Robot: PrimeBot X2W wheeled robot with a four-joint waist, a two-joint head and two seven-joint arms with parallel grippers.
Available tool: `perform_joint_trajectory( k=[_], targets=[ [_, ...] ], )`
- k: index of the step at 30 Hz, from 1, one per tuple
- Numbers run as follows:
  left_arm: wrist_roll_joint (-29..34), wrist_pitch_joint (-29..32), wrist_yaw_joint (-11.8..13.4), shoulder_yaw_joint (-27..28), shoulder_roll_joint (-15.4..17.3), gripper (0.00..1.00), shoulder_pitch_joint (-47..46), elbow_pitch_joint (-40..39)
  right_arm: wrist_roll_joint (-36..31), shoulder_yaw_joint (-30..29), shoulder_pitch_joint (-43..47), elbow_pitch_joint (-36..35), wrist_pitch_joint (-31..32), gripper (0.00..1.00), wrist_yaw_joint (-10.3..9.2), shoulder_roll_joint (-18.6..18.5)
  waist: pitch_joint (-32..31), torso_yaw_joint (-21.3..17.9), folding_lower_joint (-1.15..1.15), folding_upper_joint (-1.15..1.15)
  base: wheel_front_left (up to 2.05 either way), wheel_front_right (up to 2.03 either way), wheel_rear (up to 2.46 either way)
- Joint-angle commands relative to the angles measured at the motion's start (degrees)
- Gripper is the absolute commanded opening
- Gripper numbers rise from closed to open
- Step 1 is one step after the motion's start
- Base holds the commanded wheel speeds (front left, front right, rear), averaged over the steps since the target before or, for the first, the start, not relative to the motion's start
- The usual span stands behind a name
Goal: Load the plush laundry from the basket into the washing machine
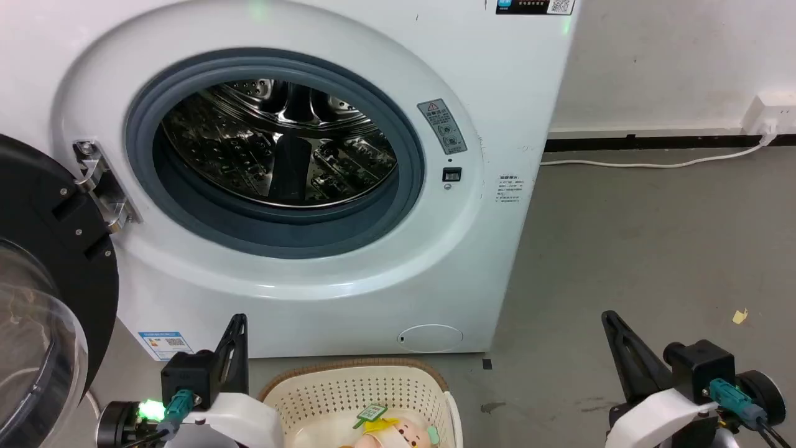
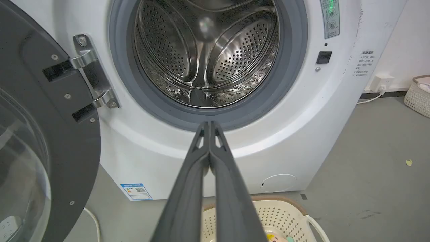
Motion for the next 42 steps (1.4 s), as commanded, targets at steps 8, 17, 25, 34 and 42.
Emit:
perform_joint_trajectory(
  k=[8,17,25,34,42],
  targets=[
    [0.1,0.01,0.15,0.04,0.0,0.0,-0.88,-0.26,-0.35,-0.14,-0.66,-0.25,0.08,0.0,-0.05,0.01,0.0,0.0,0.0,0.0,0.0,0.0,0.0],
    [0.1,0.01,0.15,0.04,0.0,0.0,-0.88,-0.26,-0.35,-0.14,-0.66,-0.25,0.08,0.0,-0.05,0.01,0.0,0.0,0.0,0.0,0.0,0.0,0.0],
    [0.1,0.01,0.15,0.04,0.0,0.0,-0.88,-0.26,-0.35,-0.14,-0.66,-0.25,0.08,0.0,-0.05,0.01,0.0,0.0,0.0,0.0,0.0,0.0,0.0],
    [-0.02,-0.09,0.01,-0.1,0.0,1.0,0.03,-0.01,0.19,0.09,0.03,0.04,-0.09,1.0,0.0,0.0,0.01,0.0,0.0,0.0,0.0,0.0,0.0],
    [-0.34,-1.04,0.08,-0.79,0.0,1.0,-0.09,-0.05,1.18,-0.16,-0.14,-0.02,-1.04,1.0,0.0,0.0,0.68,-0.25,0.0,0.0,0.0,0.0,0.0]
  ],
)
